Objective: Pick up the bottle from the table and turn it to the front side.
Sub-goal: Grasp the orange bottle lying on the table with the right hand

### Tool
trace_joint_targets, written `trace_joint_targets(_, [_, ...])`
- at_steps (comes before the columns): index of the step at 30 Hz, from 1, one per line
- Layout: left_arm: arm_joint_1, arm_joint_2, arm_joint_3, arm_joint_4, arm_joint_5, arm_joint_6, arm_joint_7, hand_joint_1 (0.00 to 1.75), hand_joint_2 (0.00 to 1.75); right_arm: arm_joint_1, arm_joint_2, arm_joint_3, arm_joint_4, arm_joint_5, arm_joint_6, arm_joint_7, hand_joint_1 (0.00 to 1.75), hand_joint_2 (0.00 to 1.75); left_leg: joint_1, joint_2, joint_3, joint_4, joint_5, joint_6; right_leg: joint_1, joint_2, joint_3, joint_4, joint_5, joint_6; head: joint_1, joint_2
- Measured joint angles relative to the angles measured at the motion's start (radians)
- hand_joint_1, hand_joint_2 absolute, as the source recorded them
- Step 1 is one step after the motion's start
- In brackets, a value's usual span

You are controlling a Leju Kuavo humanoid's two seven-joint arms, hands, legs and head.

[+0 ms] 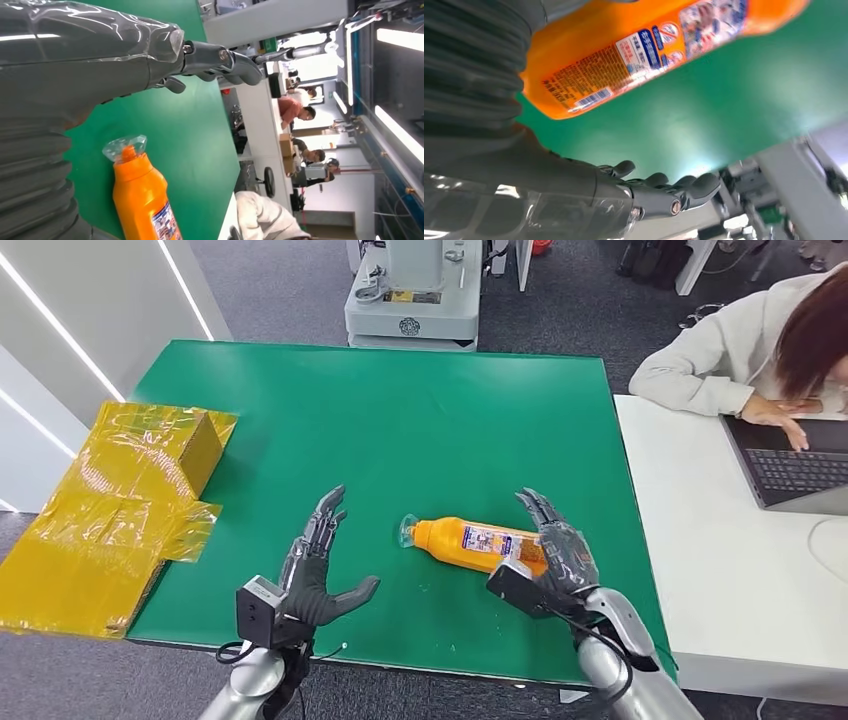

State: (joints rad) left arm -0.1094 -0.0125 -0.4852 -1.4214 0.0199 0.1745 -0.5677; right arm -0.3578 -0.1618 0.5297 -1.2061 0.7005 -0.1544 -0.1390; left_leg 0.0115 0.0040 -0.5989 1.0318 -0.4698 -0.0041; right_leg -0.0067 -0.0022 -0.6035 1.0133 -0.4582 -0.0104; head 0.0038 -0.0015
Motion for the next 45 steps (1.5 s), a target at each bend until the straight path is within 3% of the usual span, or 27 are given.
trace_joint_targets(8, [0.0,-0.005,0.0,0.0,-0.022,-0.033,0.025,0.0,1.75,-0.14,-0.007,0.114,0.162,0.032,0.162,0.036,0.0,1.75,0.0,0.0,0.0,0.0,0.0,0.0,0.0,0.0,0.0,0.0,-0.001,0.0,0.0,0.0])
trace_joint_targets(17, [0.002,-0.005,0.028,0.0,0.108,-0.209,0.106,0.0,1.75,-0.318,-0.049,0.241,0.271,-0.137,0.526,0.047,0.02,1.75,0.0,0.001,0.002,0.0,0.0,0.0,0.0,0.0,0.001,0.0,0.0,0.0,0.0,0.0])
trace_joint_targets(20, [0.005,-0.002,0.044,0.0,0.182,-0.277,0.126,0.0,1.75,-0.384,-0.068,0.304,0.301,-0.159,0.622,0.056,0.33,1.75,0.0,0.0,0.002,0.0,0.0,0.0,0.0,0.0,0.002,0.0,0.0,0.0,0.0,0.0])
trace_joint_targets(22, [0.007,0.001,0.051,0.003,0.217,-0.305,0.132,0.0,1.75,-0.423,-0.082,0.346,0.314,-0.171,0.677,0.067,0.72,1.75,0.0,-0.001,0.002,0.0,0.0,0.0,0.0,-0.001,0.002,0.0,0.0,0.0,0.0,0.0])
trace_joint_targets(24, [0.007,0.005,0.058,0.009,0.245,-0.328,0.141,0.0,1.75,-0.46,-0.094,0.39,0.325,-0.185,0.729,0.077,0.96,1.75,0.0,-0.001,0.002,0.0,0.0,0.0,0.0,-0.001,0.002,0.0,0.0,0.0,0.0,0.0])
trace_joint_targets(26, [0.004,0.007,0.063,0.016,0.267,-0.346,0.149,0.0,1.75,-0.492,-0.105,0.431,0.332,-0.196,0.766,0.089,0.92,1.75,0.0,-0.001,0.002,0.0,0.0,0.0,0.0,-0.001,0.001,0.0,0.0,0.0,0.0,0.0])
trace_joint_targets(27, [0.001,0.008,0.064,0.019,0.276,-0.355,0.154,0.0,1.75,-0.506,-0.111,0.45,0.335,-0.201,0.776,0.096,0.9,1.75,0.0,-0.001,0.002,0.0,0.0,0.0,0.0,-0.001,0.001,0.0,0.0,0.0,0.0,0.0])
trace_joint_targets(28, [-0.002,0.009,0.064,0.022,0.286,-0.363,0.159,0.0,1.75,-0.518,-0.118,0.469,0.336,-0.205,0.782,0.105,0.99,1.75,0.0,-0.001,0.002,0.0,0.0,0.0,0.0,-0.001,0.001,0.0,0.0,0.0,0.0,0.0])
trace_joint_targets(31, [-0.012,0.009,0.064,0.029,0.305,-0.38,0.175,0.0,1.75,-0.536,-0.15,0.524,0.327,-0.221,0.776,0.128,1.47,1.75,0.0,-0.002,0.002,0.0,0.0,0.0,0.0,-0.002,0.001,0.0,0.0,0.0,0.0,0.0])
trace_joint_targets(34, [-0.014,0.008,0.065,0.032,0.31,-0.382,0.184,0.0,1.75,-0.537,-0.199,0.558,0.293,-0.232,0.762,0.147,1.74,1.75,0.0,-0.002,0.001,0.001,0.0,0.0,0.0,-0.002,0.002,0.0,0.0,0.0,0.0,0.0])
trace_joint_targets(41, [-0.001,0.007,0.071,0.042,0.304,-0.398,0.175,0.0,1.75,-0.538,-0.314,0.609,0.217,-0.291,0.735,0.139,1.75,1.75,0.0,-0.002,0.002,0.001,0.0,0.0,0.0,-0.002,0.003,0.0,0.0,0.0,0.0,0.0])
trace_joint_targets(45, [0.01,0.004,0.083,0.045,0.272,-0.393,0.157,0.0,1.75,-0.496,-0.328,0.595,0.212,-0.402,0.618,0.088,1.75,1.75,0.0,-0.002,0.002,0.001,0.0,0.0,0.0,-0.002,0.003,0.0,0.0,0.0,0.0,0.0])
